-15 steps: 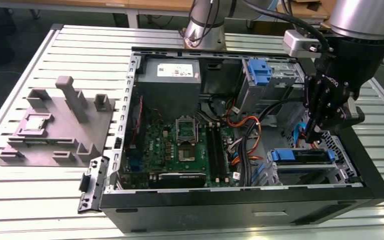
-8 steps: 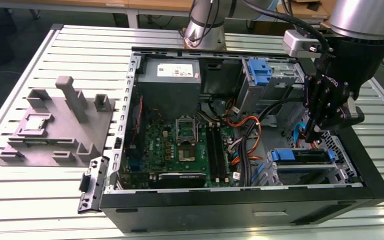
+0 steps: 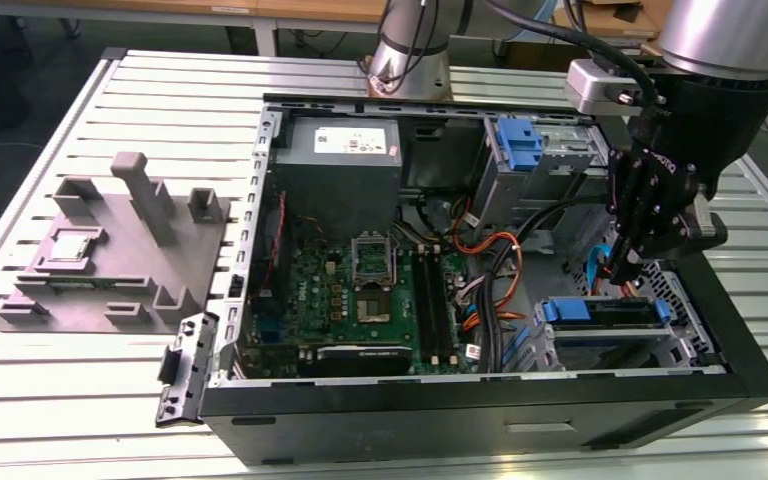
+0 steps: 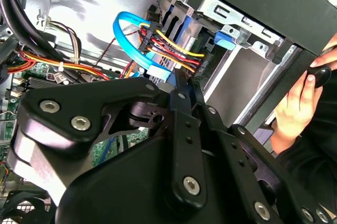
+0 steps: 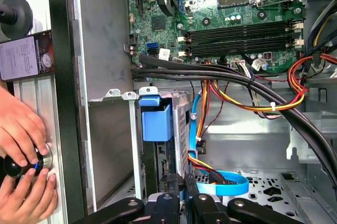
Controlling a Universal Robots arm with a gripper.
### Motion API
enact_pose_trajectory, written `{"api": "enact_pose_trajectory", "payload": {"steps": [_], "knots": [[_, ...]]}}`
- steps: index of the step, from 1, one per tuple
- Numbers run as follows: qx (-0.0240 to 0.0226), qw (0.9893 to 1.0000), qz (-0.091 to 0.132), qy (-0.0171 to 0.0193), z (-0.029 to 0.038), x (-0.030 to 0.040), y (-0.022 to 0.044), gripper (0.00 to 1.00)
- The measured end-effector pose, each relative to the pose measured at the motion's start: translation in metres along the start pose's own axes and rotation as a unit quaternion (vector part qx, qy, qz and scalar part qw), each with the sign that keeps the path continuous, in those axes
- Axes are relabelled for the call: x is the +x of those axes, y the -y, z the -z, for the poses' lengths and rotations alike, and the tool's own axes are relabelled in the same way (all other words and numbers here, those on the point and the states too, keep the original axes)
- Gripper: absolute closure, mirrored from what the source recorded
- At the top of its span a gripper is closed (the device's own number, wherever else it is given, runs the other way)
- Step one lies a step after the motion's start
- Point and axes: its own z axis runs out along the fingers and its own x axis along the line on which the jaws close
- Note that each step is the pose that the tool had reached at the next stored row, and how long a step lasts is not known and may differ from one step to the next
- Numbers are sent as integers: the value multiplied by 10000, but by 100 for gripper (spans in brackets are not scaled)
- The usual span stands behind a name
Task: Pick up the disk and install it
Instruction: 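Insert the second disk wire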
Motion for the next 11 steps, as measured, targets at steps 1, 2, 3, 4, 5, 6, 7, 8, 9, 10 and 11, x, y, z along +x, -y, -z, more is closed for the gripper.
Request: {"api": "enact_pose_trajectory", "payload": {"steps": [1,2,3,4,5,6,7,8,9,10,11], "knots": [[0,10000,0,0,0,0,0,84],[0,10000,0,0,0,0,0,84],[0,10000,0,0,0,0,0,84],[0,10000,0,1,0,0,0,84],[0,10000,0,1,0,0,0,84],[0,10000,-1,0,0,1,-5,84],[-1,10000,-1,0,1,3,-28,84],[-1,10000,-1,0,1,3,-33,84],[0,10000,0,1,0,3,-34,84],[0,10000,0,1,0,3,-34,84],[0,10000,0,1,0,2,-35,84]]}}
